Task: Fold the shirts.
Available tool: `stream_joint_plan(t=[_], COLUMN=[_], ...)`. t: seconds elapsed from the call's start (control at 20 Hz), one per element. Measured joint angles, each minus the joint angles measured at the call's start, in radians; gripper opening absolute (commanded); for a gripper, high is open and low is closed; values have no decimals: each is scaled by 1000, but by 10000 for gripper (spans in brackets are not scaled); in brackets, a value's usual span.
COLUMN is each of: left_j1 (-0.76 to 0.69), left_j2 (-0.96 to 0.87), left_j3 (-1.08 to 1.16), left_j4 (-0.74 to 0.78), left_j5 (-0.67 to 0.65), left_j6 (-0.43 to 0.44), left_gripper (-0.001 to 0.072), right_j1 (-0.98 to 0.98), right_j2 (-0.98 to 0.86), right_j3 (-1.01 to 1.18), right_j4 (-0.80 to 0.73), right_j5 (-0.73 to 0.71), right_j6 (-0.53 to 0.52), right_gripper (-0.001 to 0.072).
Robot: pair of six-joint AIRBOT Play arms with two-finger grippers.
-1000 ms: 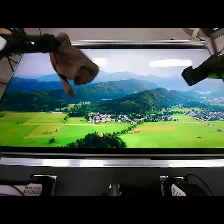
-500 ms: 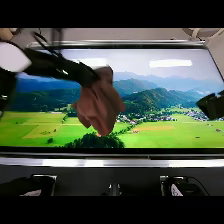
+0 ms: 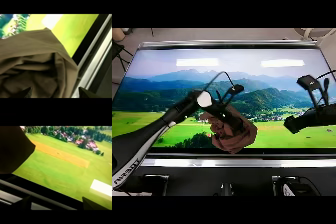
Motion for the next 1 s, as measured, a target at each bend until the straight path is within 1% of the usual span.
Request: stream_joint_plan(t=[0.15, 0.25, 0.35, 0.45, 0.6, 0.7, 0.8, 1.0], left_j1=[159, 288, 399, 474, 526, 543, 544, 520], left_j2=[34, 41, 35, 17, -11, -35, -63, -106], left_j3=[51, 49, 2, -82, -220, -291, -327, -357], left_j4=[60, 84, 97, 73, 9, -49, -108, -242], left_j5=[-61, -116, -150, -165, -111, -63, -27, 38], left_j6=[11, -5, -32, -49, -59, -59, -53, -11], left_gripper=[720, 720, 720, 720, 720, 720, 720, 717], right_j1=[0, 0, 0, 0, 0, 0, 0, 0], right_j2=[0, -8, -30, -69, -144, -196, -235, -283], right_j3=[-119, -181, -237, -272, -295, -303, -306, -310], right_j4=[80, 143, 214, 275, 357, 407, 447, 523], right_j5=[-32, -58, -99, -143, -187, -204, -211, -209], right_j6=[-49, -81, -109, -136, -185, -222, -254, -324], right_gripper=[652, 655, 689, 690, 695, 711, 714, 719])
